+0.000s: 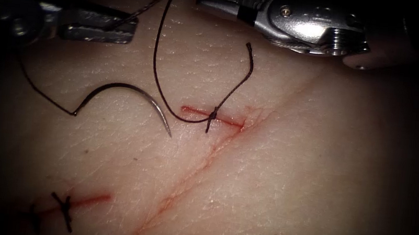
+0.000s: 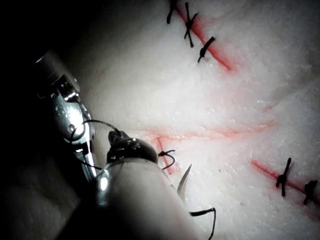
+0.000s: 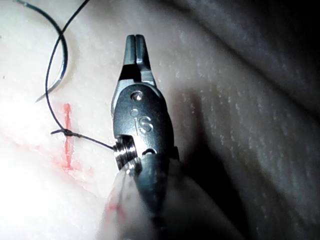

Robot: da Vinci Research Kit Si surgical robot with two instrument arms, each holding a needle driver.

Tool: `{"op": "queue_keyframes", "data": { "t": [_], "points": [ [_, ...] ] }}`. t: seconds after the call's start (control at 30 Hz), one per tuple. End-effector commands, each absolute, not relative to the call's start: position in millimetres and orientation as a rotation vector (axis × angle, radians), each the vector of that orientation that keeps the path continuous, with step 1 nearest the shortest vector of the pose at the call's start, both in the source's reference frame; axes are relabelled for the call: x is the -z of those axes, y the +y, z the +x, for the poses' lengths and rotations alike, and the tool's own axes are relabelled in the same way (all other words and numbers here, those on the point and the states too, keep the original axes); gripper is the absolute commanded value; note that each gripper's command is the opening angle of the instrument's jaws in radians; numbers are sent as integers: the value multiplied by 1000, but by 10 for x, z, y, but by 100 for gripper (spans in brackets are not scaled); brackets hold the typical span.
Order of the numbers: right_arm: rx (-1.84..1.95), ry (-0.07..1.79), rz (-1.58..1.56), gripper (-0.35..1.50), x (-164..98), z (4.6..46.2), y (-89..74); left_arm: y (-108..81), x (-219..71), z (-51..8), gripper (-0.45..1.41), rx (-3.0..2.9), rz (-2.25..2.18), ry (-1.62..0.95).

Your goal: Wound Closure

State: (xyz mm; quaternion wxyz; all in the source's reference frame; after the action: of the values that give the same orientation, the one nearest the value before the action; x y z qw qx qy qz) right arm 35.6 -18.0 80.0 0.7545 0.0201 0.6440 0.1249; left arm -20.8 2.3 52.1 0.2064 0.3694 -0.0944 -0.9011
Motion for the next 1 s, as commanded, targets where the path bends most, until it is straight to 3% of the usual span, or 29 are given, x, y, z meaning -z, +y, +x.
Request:
{"op": "queue_keyframes", "data": {
  "t": [0.03, 0.47, 1.0],
  "points": [
    [-246, 1432, 61, -35, -808, 384, -186, 23, -527, -213, -45, 2502, 1028, -259],
    [-92, 1607, 208, -35, -807, 437, -189, 26, -526, -201, -45, 2444, 1091, -215],
    [-42, 1686, 453, -35, -807, 423, -220, 73, -569, -175, -45, 2501, 1076, -192]
  ]
}}
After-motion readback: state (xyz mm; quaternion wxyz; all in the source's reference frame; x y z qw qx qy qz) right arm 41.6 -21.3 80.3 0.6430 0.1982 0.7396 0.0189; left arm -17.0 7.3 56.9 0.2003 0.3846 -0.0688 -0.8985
